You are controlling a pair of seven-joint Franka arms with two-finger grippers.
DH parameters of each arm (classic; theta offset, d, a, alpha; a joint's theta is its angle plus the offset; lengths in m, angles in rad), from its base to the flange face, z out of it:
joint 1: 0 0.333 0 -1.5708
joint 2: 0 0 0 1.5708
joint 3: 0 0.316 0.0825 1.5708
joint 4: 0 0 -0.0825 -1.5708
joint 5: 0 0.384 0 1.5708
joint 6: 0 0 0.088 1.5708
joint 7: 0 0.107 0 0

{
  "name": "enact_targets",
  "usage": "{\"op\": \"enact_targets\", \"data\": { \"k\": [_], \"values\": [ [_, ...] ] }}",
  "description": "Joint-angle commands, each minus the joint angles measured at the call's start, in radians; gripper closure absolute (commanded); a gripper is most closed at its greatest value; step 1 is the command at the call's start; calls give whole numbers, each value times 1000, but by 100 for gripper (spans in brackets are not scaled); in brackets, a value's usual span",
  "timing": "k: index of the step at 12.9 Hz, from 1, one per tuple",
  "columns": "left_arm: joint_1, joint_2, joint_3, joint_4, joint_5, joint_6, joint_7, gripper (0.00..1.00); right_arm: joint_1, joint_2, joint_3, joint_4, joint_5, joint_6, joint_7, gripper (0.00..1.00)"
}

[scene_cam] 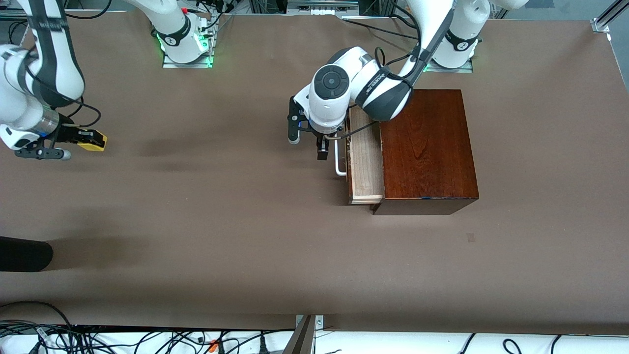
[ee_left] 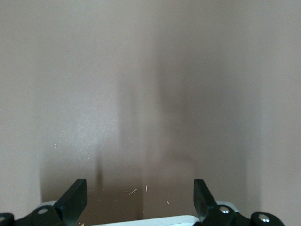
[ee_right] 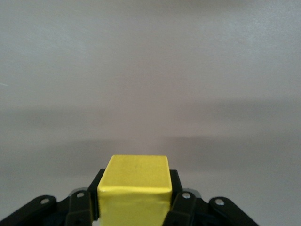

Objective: Open drawer, take yellow block, close drawer
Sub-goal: 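Push the drawer shut with the left gripper while the right gripper drops the cube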

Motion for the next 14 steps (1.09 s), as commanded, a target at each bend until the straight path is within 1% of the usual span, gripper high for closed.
{"op": "enact_targets", "data": {
  "k": [1, 4, 5, 7, 8, 9, 10, 12, 13, 14],
  "values": [
    [-23, 31, 17, 20, 42, 18, 34, 0, -35, 104, 4, 12, 70, 77, -108, 100],
    [-23, 51, 17, 19, 75, 16, 34, 0, -50, 224, 5, 21, 339, 121, -356, 100],
    [-22, 53, 17, 10, 77, 13, 34, 0, -50, 251, 7, 21, 386, 132, -403, 100],
    [-15, 54, 18, 2, 100, 6, 34, 0, -52, 288, 7, 35, 401, 146, -418, 100],
    [-12, 54, 18, -3, 114, 3, 33, 0, -50, 290, 8, 35, 401, 145, -420, 100],
    [-11, 54, 18, -4, 125, -11, 34, 0, -50, 290, 10, 35, 401, 146, -420, 98],
    [-9, 53, 20, -4, 135, -31, 33, 0, -52, 299, 11, 36, 401, 149, -420, 72],
    [-6, 47, 27, -3, 144, -68, 34, 0, -49, 319, 15, 52, 403, 148, -420, 32],
    [-5, 45, 29, -1, 148, -80, 34, 0, -47, 322, 15, 53, 403, 148, -420, 17],
    [-5, 45, 32, -1, 149, -93, 34, 0, -46, 322, 16, 53, 403, 148, -419, 11]
  ]
}}
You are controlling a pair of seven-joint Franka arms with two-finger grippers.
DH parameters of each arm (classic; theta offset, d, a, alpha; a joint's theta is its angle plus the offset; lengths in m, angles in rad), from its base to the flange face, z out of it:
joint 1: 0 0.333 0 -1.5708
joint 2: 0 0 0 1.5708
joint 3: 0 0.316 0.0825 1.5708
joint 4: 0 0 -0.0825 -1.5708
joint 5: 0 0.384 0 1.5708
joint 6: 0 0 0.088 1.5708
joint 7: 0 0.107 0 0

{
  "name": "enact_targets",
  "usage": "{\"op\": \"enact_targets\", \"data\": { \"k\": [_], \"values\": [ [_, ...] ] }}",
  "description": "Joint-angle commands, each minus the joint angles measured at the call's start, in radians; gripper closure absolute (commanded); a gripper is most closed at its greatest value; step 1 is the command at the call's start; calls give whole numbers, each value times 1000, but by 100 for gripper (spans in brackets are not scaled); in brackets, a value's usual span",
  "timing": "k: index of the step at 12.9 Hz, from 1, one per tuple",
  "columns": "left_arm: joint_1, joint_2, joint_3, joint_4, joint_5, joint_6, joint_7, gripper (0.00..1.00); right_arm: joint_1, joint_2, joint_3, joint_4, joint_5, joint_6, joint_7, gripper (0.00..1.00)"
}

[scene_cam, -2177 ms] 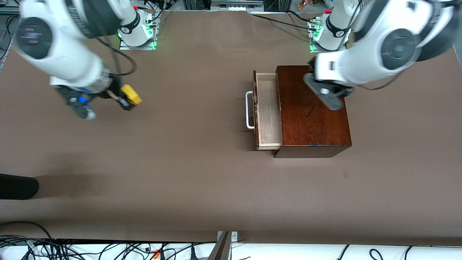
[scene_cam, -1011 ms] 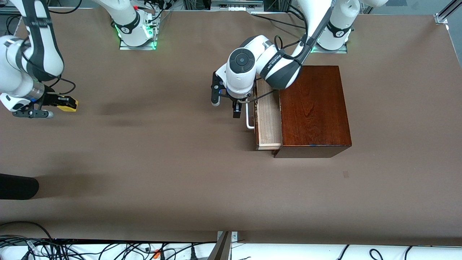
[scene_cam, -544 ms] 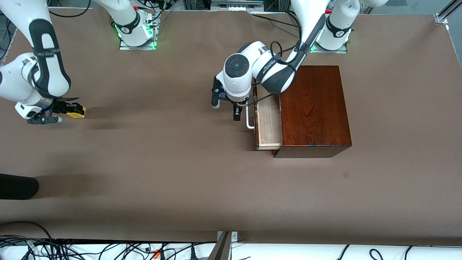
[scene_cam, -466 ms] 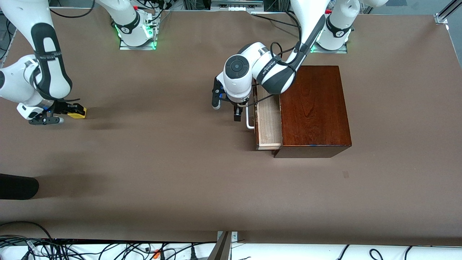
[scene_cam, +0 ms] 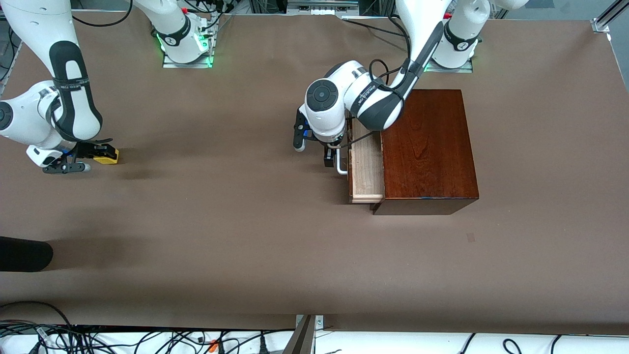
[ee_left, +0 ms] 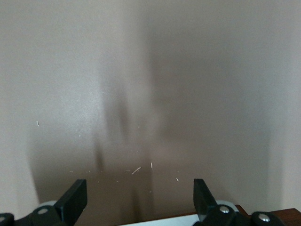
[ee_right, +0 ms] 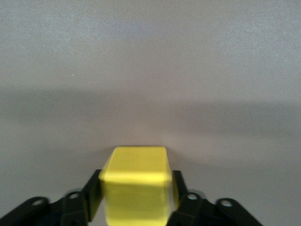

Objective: Open drawer, take yellow block, close drawer
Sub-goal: 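Push the drawer shut with the left gripper while the right gripper drops the cube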

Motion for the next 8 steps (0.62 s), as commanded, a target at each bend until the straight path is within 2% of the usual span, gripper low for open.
{"op": "enact_targets", "data": {
  "k": [1, 2, 4, 8],
  "values": [
    [13, -11, 17, 1, 50, -56, 22, 0, -7, 20, 7, 19, 27, 2, -30, 4],
    [19, -12, 17, 1, 56, -62, 20, 0, -4, 20, 7, 20, 27, 0, -30, 1],
    [33, -15, 17, 7, 56, -88, 20, 0, 4, 10, 6, 23, 27, -4, -30, 0],
    [71, -32, 17, 10, 57, -129, 22, 0, 6, -102, 3, 74, 25, -100, -16, 0]
  ]
}}
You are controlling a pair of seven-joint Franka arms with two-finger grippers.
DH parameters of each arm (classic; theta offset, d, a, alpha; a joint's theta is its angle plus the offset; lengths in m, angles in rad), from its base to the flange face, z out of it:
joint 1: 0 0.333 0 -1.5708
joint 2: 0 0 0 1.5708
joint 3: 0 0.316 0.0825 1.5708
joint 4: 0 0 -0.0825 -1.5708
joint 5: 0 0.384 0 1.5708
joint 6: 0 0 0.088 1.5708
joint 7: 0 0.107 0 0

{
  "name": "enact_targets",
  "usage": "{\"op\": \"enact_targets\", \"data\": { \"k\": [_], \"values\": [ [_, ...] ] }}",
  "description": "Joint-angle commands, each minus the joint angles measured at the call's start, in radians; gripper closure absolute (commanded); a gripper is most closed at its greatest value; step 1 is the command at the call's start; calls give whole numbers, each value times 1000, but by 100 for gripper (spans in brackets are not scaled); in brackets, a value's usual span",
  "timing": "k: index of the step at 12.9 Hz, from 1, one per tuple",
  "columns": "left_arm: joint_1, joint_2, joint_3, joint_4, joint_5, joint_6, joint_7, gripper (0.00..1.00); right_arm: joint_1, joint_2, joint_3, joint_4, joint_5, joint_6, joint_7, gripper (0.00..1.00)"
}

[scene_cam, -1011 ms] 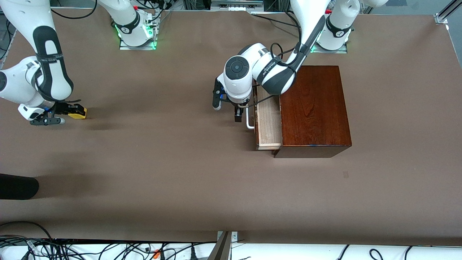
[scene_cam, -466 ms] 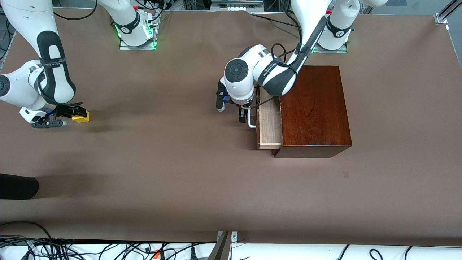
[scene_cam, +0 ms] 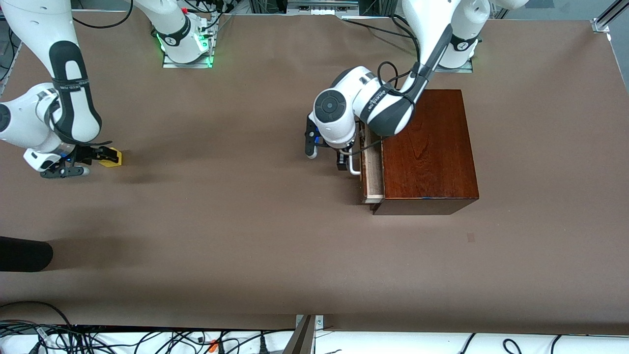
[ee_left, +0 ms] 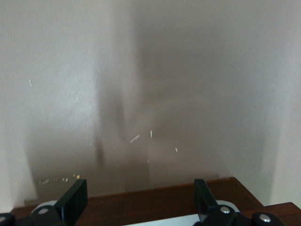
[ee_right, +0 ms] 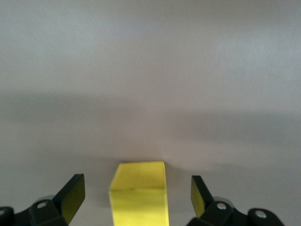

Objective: Open drawer, take yellow block, close drawer
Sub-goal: 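Push the drawer shut with the left gripper while the right gripper drops the cube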

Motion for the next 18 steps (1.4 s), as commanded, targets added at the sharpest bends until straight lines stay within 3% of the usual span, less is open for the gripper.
{"op": "enact_targets", "data": {
  "k": [1, 4, 8, 13, 16, 18],
  "values": [
    [33, -29, 2, 6, 46, -51, 22, 0, 0, -104, -4, 49, 22, -124, 8, 0],
    [63, -44, 2, 6, 46, -80, 24, 0, 0, -101, -9, 212, -7, -364, 117, 0],
    [79, -49, 2, 6, 46, -88, 25, 0, 12, -90, 2, 452, -161, -633, 339, 0],
    [87, -95, -7, 11, 16, -87, 11, 0, 93, -124, -11, 546, -246, -761, 379, 0],
    [105, -155, -7, 11, -150, -116, -38, 0, 133, -149, -9, 601, -280, -844, 461, 0],
    [120, -207, -7, 12, -173, -160, -137, 0, 162, -184, 2, 603, -307, -873, 555, 0]
  ]
}}
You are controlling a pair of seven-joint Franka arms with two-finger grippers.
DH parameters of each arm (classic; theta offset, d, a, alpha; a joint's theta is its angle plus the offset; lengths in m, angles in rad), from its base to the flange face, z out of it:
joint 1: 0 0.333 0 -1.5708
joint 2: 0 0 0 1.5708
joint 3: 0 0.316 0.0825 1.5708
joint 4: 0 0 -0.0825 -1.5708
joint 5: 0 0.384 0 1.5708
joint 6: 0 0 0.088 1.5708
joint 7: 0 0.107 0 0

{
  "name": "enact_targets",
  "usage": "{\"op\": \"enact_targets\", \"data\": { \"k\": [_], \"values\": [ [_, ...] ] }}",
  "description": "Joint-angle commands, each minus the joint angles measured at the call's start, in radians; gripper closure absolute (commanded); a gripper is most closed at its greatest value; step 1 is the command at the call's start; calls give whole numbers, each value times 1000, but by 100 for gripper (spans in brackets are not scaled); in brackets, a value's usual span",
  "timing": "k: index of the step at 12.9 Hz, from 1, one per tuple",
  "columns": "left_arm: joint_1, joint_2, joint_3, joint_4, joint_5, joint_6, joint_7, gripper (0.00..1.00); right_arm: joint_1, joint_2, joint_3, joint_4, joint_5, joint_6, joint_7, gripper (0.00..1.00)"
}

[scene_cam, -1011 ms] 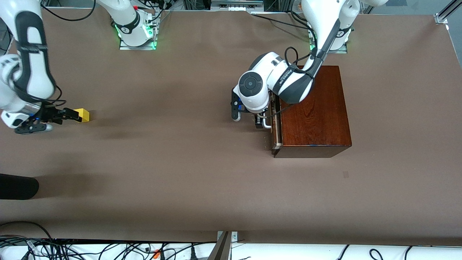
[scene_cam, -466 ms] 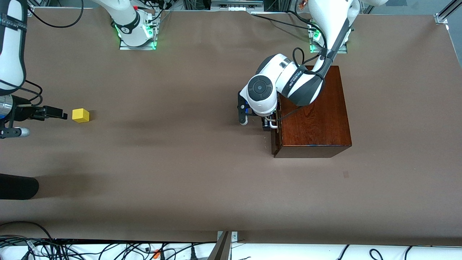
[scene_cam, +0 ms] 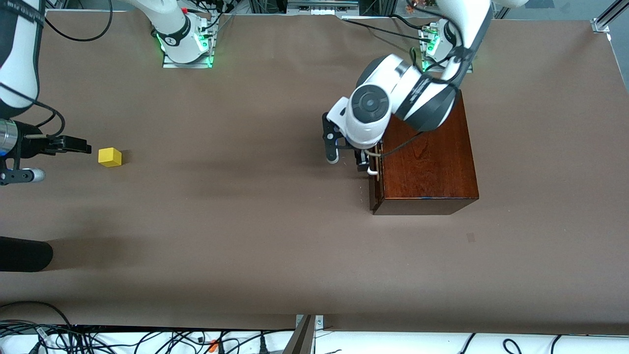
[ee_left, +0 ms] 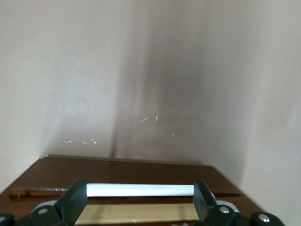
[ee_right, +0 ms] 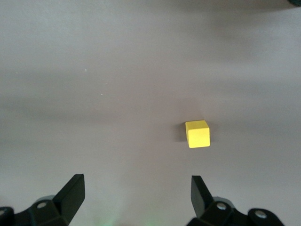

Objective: Open drawer, take yellow block, close drawer
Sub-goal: 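Press the drawer fully closed with the left gripper, then withdraw it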

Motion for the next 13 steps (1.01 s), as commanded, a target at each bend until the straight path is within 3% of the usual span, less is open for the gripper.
{"op": "enact_targets", "data": {
  "k": [1, 2, 4, 6, 9, 10, 12, 13],
  "values": [
    [36, -89, -6, -11, -32, -92, -134, 0, 65, -64, 8, -2, -63, -49, 122, 0],
    [61, -117, -3, -11, -32, -132, -180, 0, 74, -87, 14, -3, -76, -58, 156, 0],
    [154, -176, -3, -8, -32, -208, -207, 0, 55, -142, 101, -14, -122, -64, 208, 0],
    [238, -241, -2, -9, -20, -242, -207, 0, -51, -207, 257, -48, -178, -64, 268, 0],
    [337, -295, -3, -6, -9, -331, -212, 0, -301, -256, 525, -68, -190, -64, 291, 0],
    [346, -316, -3, 7, 64, -345, -233, 0, -373, -265, 593, -66, -189, -66, 290, 0],
    [372, -335, 3, 59, 140, -376, -279, 0, -480, -267, 693, -57, -190, -85, 293, 0],
    [396, -348, 2, 61, 140, -380, -294, 0, -485, -267, 696, -57, -190, -89, 299, 0]
  ]
}}
